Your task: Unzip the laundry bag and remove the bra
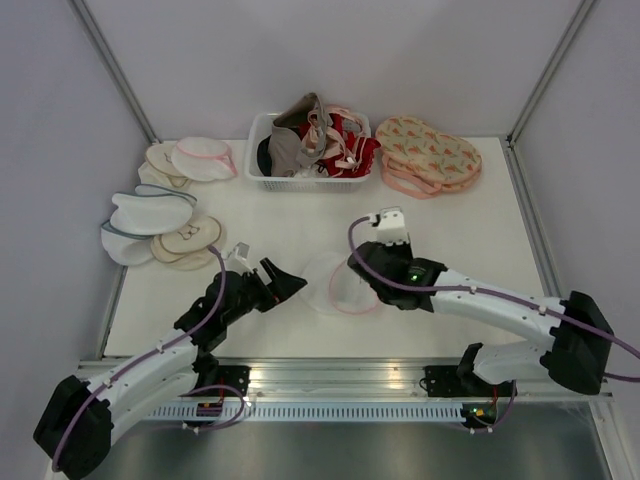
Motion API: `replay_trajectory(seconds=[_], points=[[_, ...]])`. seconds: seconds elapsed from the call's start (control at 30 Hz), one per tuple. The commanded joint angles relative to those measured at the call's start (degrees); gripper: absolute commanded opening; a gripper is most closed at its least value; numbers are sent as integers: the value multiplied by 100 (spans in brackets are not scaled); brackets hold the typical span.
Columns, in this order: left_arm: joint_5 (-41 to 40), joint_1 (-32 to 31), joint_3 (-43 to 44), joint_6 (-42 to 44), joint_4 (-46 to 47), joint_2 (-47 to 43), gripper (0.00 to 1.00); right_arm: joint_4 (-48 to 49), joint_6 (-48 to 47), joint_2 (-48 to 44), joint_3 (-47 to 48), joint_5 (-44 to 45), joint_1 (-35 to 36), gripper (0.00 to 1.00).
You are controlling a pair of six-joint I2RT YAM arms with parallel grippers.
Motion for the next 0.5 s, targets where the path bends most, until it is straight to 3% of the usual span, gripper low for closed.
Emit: replay_trajectory(seconds=[0.0, 0.1, 0.37, 0.47], points=[[-513, -11, 169, 102, -752, -331, 98, -156, -1199, 635, 410, 1157, 823, 1], [-741, -2, 108, 23, -1104, -551, 98, 185, -1691, 1277, 516, 1467, 1764, 0], [-1217, 6, 55, -294, -2052, -1069, 98, 2215, -3537, 1612, 288, 599, 3119, 0], [-1323, 15, 55, -364, -2185, -1289, 98, 2428, -3802, 1586, 147, -183, 3331, 0]])
